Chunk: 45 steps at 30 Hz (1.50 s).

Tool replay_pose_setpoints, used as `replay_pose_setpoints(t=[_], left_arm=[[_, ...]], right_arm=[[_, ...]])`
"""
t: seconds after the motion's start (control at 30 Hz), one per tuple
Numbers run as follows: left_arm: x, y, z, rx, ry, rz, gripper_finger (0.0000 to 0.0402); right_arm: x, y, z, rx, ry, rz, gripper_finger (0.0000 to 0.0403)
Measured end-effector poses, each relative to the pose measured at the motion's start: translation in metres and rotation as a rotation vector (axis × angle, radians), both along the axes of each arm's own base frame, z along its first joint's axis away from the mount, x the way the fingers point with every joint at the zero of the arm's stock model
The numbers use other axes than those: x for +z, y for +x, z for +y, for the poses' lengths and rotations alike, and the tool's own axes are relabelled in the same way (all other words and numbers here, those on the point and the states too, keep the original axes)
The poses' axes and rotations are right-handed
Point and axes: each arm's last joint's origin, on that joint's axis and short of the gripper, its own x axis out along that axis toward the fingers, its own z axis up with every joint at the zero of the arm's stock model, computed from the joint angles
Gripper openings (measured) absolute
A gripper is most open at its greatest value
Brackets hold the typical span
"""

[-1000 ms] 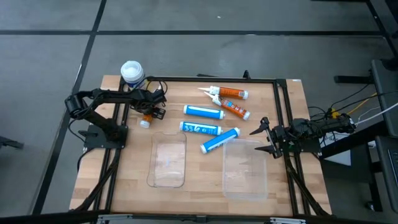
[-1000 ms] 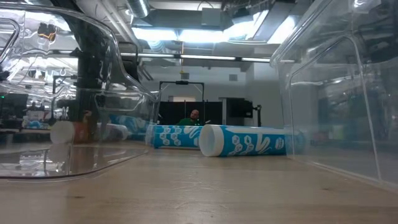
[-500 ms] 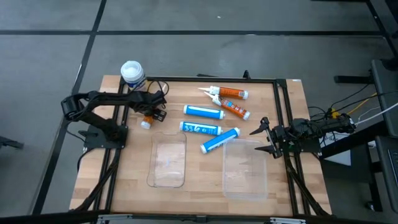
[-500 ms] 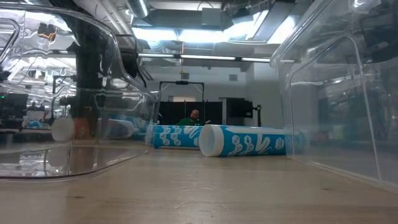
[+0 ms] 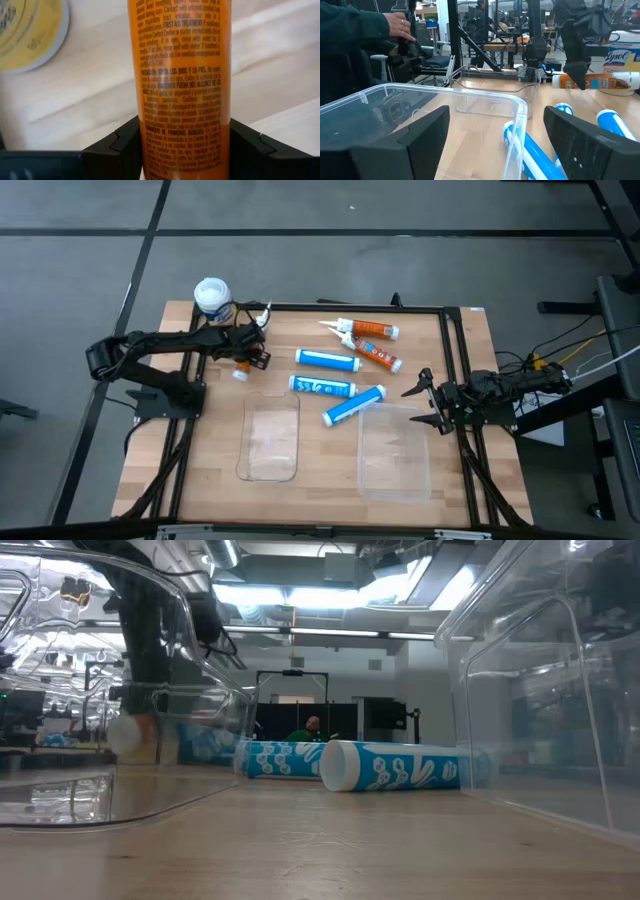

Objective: Pick & place silicon tubes, Sealant and Lysol wipes
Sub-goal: Put the left orange sealant into the left transparent bin

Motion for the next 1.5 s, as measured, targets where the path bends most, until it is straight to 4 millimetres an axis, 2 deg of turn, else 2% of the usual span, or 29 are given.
replay_pose_setpoints(t=[0.63,1.07,1.5], left_arm=[[0.048,0.007,0.004,-0.032,0.254,-0.372,0.0201],[0.083,0.027,-0.001,-0.321,0.41,-0.694,0.0201],[0.101,0.039,-0.016,-0.525,0.405,-0.924,0.02]], right_arm=[[0.0,0.0,0.0,0.0,0.0,0.0,0.0323],[0.0,0.0,0.0,0.0,0.0,0.0,0.0323],[0.0,0.0,0.0,0.0,0.0,0.0,0.0323]])
